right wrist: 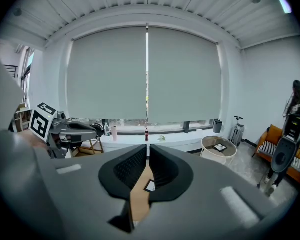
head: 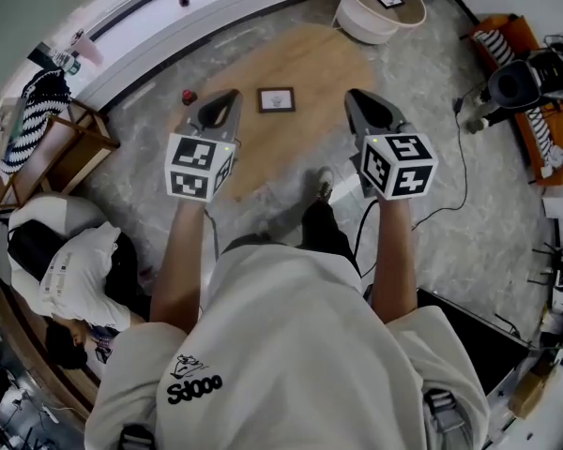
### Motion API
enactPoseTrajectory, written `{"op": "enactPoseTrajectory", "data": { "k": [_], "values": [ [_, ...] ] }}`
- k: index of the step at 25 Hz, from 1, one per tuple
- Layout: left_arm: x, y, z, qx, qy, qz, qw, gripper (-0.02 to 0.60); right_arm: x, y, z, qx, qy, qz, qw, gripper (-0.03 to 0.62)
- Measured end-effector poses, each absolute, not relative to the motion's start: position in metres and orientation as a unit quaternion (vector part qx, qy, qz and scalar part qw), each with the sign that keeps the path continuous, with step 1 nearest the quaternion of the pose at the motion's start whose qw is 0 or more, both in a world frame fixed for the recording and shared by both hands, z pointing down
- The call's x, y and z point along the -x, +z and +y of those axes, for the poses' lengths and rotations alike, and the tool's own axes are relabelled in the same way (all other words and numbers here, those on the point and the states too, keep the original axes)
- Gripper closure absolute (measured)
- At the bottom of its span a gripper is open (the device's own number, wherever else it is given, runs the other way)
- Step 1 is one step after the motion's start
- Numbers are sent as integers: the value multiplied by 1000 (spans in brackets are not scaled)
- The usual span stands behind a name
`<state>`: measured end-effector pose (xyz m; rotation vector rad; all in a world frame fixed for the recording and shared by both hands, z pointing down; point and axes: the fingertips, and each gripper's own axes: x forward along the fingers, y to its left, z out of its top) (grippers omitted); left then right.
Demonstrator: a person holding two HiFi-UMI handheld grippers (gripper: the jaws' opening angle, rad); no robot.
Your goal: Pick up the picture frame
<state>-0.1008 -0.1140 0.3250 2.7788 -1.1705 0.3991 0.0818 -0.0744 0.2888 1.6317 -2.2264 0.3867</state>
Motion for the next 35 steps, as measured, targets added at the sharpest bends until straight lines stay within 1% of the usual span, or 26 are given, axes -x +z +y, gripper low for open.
{"op": "enactPoseTrajectory", "data": {
  "k": [7,15,20,26,35],
  "values": [
    [90,339,-144,-898,149,-409,59,571,-89,301,-120,-539,134,-812,182,571],
    [52,369,-200,-879,176,-437,79,571,-123,344,-184,-482,167,-836,202,554],
    [33,397,-241,-865,183,-454,111,571,-147,375,-227,-450,188,-846,217,535],
    [22,428,-286,-848,204,-472,127,571,-171,418,-275,-436,226,-841,228,531],
    [17,503,-310,-829,233,-482,163,571,-180,483,-307,-409,283,-833,241,530]
  ]
}}
